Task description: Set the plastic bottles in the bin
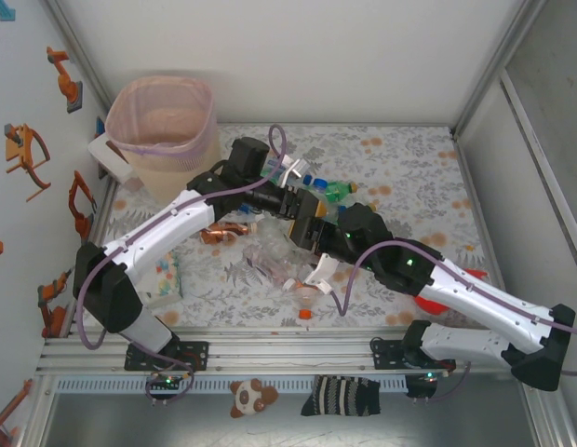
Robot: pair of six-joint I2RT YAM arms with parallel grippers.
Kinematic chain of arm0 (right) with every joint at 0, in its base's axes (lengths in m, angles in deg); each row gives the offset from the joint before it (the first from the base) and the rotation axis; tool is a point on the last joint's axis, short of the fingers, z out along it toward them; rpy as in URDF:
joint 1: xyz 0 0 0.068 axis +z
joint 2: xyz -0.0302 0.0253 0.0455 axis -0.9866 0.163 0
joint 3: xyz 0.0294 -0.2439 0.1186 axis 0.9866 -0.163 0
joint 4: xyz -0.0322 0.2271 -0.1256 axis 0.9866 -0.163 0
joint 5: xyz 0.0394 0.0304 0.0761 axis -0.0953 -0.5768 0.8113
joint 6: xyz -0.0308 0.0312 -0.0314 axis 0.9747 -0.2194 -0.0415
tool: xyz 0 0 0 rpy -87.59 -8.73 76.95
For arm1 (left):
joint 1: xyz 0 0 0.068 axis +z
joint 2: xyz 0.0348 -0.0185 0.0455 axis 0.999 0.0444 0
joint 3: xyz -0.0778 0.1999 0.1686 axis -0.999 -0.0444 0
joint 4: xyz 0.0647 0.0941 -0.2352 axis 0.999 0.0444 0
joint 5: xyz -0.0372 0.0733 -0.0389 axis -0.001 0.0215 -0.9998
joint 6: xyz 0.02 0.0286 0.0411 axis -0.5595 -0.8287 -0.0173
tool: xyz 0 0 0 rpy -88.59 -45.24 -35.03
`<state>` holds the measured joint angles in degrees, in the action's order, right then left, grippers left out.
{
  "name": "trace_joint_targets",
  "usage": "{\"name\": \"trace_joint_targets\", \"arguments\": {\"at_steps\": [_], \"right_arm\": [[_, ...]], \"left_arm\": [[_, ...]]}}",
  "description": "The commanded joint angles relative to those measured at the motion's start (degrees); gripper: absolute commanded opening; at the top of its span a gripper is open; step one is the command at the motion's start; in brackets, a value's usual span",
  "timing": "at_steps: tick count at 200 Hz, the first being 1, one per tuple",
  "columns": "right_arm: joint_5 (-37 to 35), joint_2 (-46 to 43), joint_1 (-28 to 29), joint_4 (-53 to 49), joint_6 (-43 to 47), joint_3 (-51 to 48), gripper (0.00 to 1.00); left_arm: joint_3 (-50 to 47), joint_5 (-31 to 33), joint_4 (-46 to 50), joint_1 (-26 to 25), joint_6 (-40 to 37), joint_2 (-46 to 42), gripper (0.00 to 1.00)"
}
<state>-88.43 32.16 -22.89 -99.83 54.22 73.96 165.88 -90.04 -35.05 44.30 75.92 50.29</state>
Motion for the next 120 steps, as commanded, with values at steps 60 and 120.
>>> {"name": "trace_joint_targets", "arguments": {"at_steps": [60,120], "right_arm": [[0.4,-2.2,0.2,-4.6,0.1,-0.9,0.57],[-1.0,-5.8,0.5,-8.5,-12.5,-1.9,0.99]], "left_arm": [[1.4,-1.2,0.3,-0.5,-4.4,-2.7,0.44],[2.3,2.8,3.5,4.4,-6.0,-4.2,0.44]]}}
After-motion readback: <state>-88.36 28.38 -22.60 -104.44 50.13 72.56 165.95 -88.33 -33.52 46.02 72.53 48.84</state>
